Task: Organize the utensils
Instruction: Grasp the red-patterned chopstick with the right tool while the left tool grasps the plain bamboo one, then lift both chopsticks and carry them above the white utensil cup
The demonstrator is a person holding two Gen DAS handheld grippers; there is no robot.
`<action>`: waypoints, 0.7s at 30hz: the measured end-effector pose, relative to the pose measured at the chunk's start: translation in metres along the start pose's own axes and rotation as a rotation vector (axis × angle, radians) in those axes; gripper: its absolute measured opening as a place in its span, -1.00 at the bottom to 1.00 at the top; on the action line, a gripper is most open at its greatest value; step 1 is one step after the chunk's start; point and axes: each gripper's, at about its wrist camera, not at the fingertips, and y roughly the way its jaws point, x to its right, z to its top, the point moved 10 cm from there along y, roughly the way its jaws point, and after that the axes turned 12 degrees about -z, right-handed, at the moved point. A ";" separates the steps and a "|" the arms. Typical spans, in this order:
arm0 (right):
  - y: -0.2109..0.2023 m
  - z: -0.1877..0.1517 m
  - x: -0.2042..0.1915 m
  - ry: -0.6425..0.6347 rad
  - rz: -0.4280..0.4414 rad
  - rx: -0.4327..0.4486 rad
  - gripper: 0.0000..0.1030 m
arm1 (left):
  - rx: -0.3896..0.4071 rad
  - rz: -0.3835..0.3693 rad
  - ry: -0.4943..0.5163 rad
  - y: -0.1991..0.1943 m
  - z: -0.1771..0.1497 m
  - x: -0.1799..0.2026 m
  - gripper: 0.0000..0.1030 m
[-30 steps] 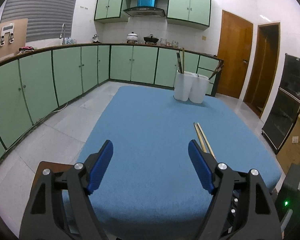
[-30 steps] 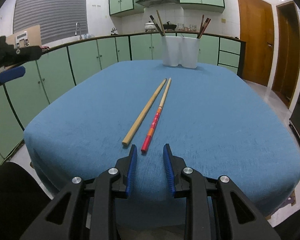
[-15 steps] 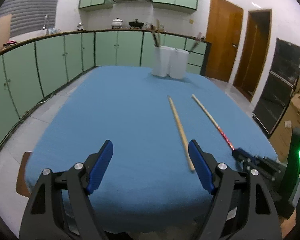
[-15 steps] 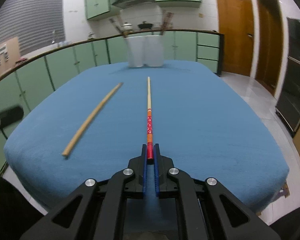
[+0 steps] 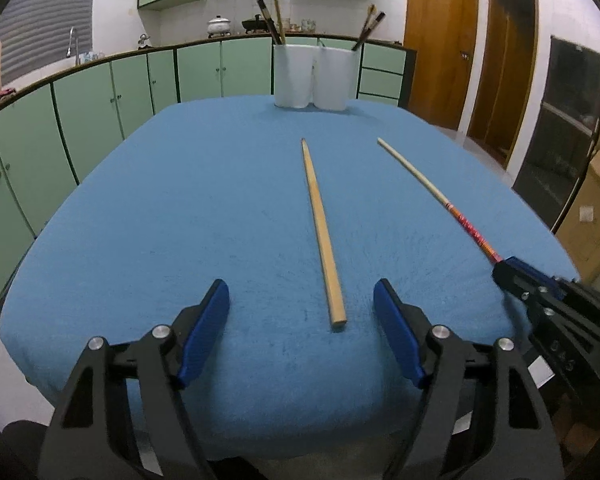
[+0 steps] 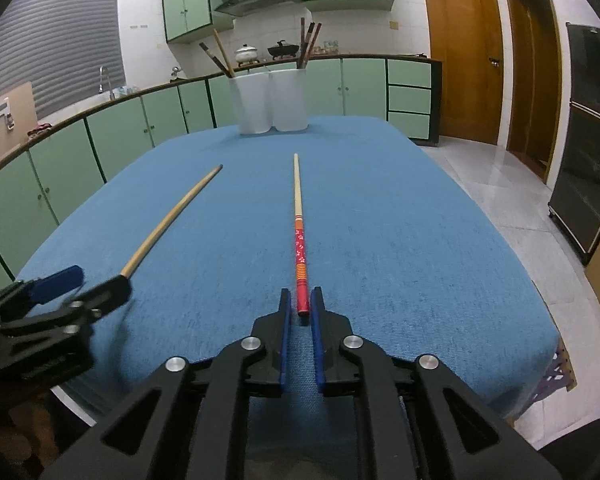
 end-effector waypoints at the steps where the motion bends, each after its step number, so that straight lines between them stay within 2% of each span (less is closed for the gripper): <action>1: 0.000 0.000 0.000 -0.007 -0.002 0.004 -0.78 | 0.004 0.004 0.003 0.000 0.001 0.000 0.34; 4: 0.000 -0.001 -0.001 -0.010 -0.005 0.013 -0.78 | 0.011 -0.006 -0.008 0.000 0.002 0.000 0.11; 6: 0.000 -0.002 -0.003 -0.023 -0.014 0.020 -0.78 | 0.013 -0.018 -0.021 -0.001 0.003 0.000 -0.25; 7: 0.000 -0.002 -0.003 -0.027 -0.015 0.020 -0.78 | 0.013 -0.028 -0.029 -0.001 0.003 -0.001 -0.36; 9: -0.001 -0.002 -0.002 -0.023 -0.011 0.015 -0.80 | 0.011 -0.053 -0.054 -0.002 0.004 -0.003 -0.77; 10: -0.001 -0.001 -0.002 -0.020 -0.009 0.012 -0.83 | 0.008 -0.063 -0.063 -0.001 0.005 -0.003 -0.86; 14: -0.007 0.005 -0.001 0.000 0.000 0.007 -0.87 | 0.008 -0.085 -0.083 -0.006 0.010 -0.002 -0.88; 21: -0.038 0.034 0.000 0.006 0.025 0.079 -0.88 | 0.071 -0.103 -0.104 -0.042 0.039 0.001 -0.88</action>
